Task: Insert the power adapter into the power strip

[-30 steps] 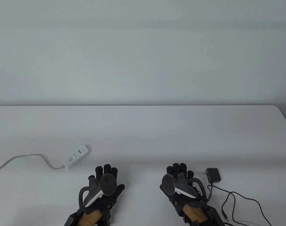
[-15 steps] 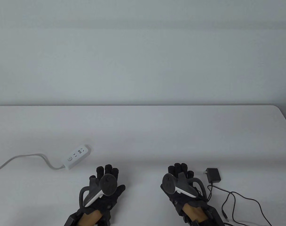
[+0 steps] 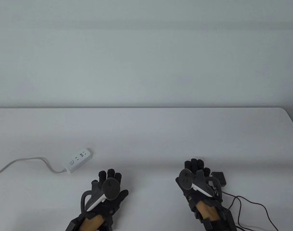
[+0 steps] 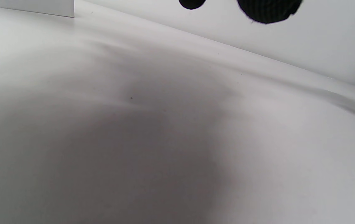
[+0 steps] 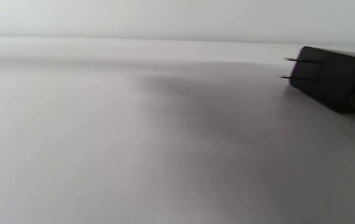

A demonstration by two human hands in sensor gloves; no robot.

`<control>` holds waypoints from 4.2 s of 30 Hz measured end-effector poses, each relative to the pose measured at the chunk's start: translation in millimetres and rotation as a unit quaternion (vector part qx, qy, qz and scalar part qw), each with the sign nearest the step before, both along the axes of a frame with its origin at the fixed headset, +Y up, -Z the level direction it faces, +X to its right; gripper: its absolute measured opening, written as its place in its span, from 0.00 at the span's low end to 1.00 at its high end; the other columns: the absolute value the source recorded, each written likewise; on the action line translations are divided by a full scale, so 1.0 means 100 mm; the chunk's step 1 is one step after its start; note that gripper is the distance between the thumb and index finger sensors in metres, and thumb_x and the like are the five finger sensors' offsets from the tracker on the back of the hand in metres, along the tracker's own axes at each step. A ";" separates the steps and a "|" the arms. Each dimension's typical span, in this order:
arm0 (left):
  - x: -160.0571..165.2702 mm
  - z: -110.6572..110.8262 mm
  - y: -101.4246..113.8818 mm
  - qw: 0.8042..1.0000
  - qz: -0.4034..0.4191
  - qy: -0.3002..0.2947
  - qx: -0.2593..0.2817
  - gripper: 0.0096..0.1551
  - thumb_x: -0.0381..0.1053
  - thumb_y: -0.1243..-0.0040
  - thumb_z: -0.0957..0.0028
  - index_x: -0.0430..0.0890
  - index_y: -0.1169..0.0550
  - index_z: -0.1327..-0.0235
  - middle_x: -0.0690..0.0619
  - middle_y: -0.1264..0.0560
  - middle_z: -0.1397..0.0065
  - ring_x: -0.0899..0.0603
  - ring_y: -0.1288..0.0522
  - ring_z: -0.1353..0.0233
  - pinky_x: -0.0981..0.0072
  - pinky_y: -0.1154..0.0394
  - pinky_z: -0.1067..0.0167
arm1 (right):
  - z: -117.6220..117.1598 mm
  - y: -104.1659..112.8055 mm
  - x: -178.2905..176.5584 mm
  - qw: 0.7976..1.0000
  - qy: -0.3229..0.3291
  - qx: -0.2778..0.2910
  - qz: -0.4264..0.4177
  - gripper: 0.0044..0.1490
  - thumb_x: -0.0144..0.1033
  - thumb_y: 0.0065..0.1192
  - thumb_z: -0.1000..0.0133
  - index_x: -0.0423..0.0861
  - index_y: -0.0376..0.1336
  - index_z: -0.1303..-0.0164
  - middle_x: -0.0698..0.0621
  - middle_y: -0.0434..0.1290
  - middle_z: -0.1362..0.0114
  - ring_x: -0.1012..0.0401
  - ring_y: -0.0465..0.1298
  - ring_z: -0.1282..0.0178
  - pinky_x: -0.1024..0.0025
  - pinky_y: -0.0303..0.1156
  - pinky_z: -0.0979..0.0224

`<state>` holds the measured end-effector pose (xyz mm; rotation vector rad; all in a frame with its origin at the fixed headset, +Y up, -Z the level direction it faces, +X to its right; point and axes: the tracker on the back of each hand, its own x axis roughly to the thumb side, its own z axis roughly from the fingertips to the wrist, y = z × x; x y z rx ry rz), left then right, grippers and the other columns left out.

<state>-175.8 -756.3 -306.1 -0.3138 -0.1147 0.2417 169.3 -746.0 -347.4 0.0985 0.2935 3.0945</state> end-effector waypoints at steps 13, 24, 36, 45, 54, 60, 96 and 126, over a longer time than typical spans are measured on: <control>0.01 0.00 -0.01 1.000 -0.005 -0.006 -0.011 0.49 0.71 0.57 0.48 0.54 0.49 0.14 0.48 0.59 0.10 0.31 0.63 0.12 0.32 0.58 0.22 | -0.19 0.00 0.79 0.988 -0.144 0.002 -0.063 0.57 0.61 0.34 0.41 0.33 0.30 0.17 0.28 0.34 0.15 0.32 0.35 0.19 0.32 0.39 0.25; -0.01 0.02 0.01 1.000 0.004 -0.006 -0.013 0.49 0.71 0.57 0.48 0.54 0.49 0.14 0.48 0.59 0.10 0.31 0.63 0.12 0.32 0.58 0.22 | -0.17 -0.17 1.27 0.958 -0.262 -0.035 -0.108 0.58 0.60 0.30 0.40 0.28 0.28 0.19 0.24 0.33 0.17 0.29 0.34 0.21 0.30 0.40 0.27; -0.03 0.02 0.01 1.000 0.002 -0.005 -0.021 0.49 0.71 0.57 0.48 0.54 0.49 0.14 0.48 0.59 0.10 0.31 0.64 0.13 0.32 0.58 0.22 | -0.20 -0.38 1.21 0.960 -0.247 -0.102 -0.078 0.52 0.57 0.37 0.43 0.35 0.37 0.18 0.29 0.39 0.15 0.33 0.41 0.17 0.31 0.44 0.25; -0.08 0.00 -0.01 1.000 0.007 0.005 -0.024 0.49 0.71 0.57 0.48 0.54 0.49 0.14 0.48 0.59 0.10 0.30 0.63 0.12 0.32 0.57 0.22 | -0.19 -0.26 1.12 0.972 -0.235 -0.023 -0.008 0.52 0.56 0.44 0.43 0.30 0.44 0.22 0.30 0.55 0.19 0.34 0.60 0.19 0.32 0.56 0.25; -0.09 0.00 -0.01 1.000 0.007 0.008 -0.029 0.50 0.71 0.57 0.48 0.53 0.49 0.14 0.47 0.59 0.10 0.30 0.63 0.13 0.32 0.57 0.22 | -0.13 0.10 1.04 0.962 -0.244 0.090 -0.080 0.53 0.56 0.59 0.47 0.32 0.49 0.26 0.35 0.65 0.27 0.54 0.82 0.37 0.42 0.73 0.28; -0.12 -0.01 0.00 0.999 0.011 0.015 -0.028 0.50 0.71 0.57 0.49 0.53 0.49 0.14 0.47 0.58 0.10 0.30 0.63 0.12 0.32 0.58 0.22 | -0.02 0.42 0.86 0.960 -0.201 0.150 -0.124 0.56 0.54 0.68 0.50 0.32 0.51 0.24 0.36 0.65 0.30 0.61 0.83 0.44 0.45 0.77 0.30; -0.86 -0.69 -0.22 0.993 0.013 0.112 -0.025 0.53 0.70 0.54 0.49 0.58 0.63 0.19 0.52 0.71 0.14 0.38 0.75 0.15 0.36 0.70 0.22 | 0.85 0.51 -1.11 0.964 0.186 0.156 -0.114 0.41 0.50 0.59 0.43 0.36 0.57 0.27 0.41 0.69 0.29 0.56 0.82 0.39 0.47 0.78 0.31; -1.41 -1.08 -0.14 0.964 -0.057 0.261 0.008 0.49 0.57 0.37 0.53 0.47 0.40 0.17 0.42 0.36 0.18 0.29 0.35 0.23 0.37 0.39 0.25 | 0.88 0.33 -1.34 0.959 0.240 0.125 -0.084 0.41 0.46 0.57 0.43 0.36 0.56 0.24 0.40 0.68 0.27 0.55 0.82 0.34 0.46 0.76 0.29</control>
